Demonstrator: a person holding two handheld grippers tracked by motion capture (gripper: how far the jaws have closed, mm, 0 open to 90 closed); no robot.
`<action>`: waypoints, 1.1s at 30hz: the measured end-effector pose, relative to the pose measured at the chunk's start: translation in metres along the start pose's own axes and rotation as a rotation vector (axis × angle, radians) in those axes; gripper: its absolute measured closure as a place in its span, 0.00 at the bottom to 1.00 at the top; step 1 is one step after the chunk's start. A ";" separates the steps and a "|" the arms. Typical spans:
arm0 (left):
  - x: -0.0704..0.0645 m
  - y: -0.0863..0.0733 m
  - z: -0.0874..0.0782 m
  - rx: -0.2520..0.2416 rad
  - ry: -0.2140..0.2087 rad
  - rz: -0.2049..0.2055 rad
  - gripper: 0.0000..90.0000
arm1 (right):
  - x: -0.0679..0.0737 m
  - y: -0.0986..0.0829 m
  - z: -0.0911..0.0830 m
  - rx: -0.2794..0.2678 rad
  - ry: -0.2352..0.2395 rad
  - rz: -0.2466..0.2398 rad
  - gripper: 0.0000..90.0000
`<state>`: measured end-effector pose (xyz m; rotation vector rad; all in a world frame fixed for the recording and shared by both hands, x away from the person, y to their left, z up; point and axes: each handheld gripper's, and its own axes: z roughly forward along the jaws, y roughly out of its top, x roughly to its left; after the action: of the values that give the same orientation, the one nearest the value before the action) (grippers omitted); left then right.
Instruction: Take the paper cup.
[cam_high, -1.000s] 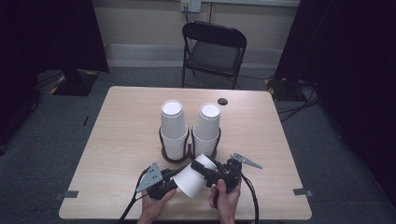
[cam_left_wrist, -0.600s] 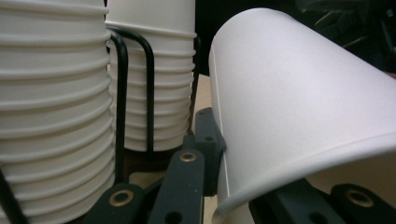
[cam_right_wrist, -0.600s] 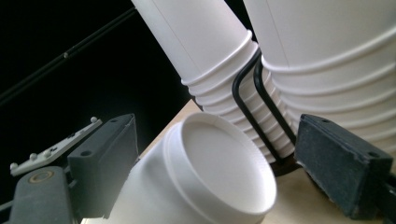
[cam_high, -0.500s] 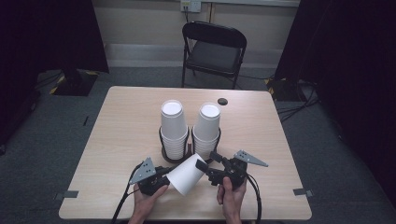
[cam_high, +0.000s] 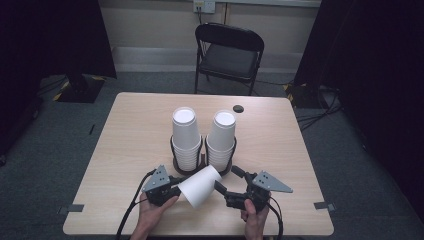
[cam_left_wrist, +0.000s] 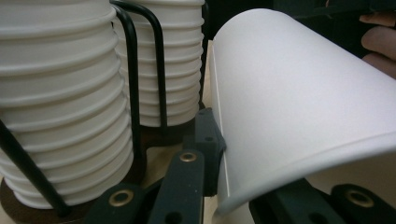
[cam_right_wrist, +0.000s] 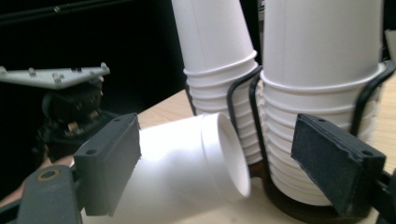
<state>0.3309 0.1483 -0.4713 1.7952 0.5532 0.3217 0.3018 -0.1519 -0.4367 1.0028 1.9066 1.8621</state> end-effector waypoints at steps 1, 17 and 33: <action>0.001 0.001 -0.001 0.014 -0.004 0.005 0.95 | -0.001 -0.001 -0.002 -0.001 -0.001 -0.020 0.17; 0.012 0.027 -0.006 0.171 -0.051 0.072 0.95 | 0.006 -0.023 -0.004 0.010 -0.060 -0.259 0.15; 0.010 0.037 0.006 0.305 -0.114 0.096 0.95 | 0.015 -0.028 -0.003 0.094 -0.008 -0.490 0.14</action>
<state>0.3498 0.1409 -0.4381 2.1253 0.4543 0.2056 0.2816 -0.1424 -0.4593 0.4985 2.0212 1.4959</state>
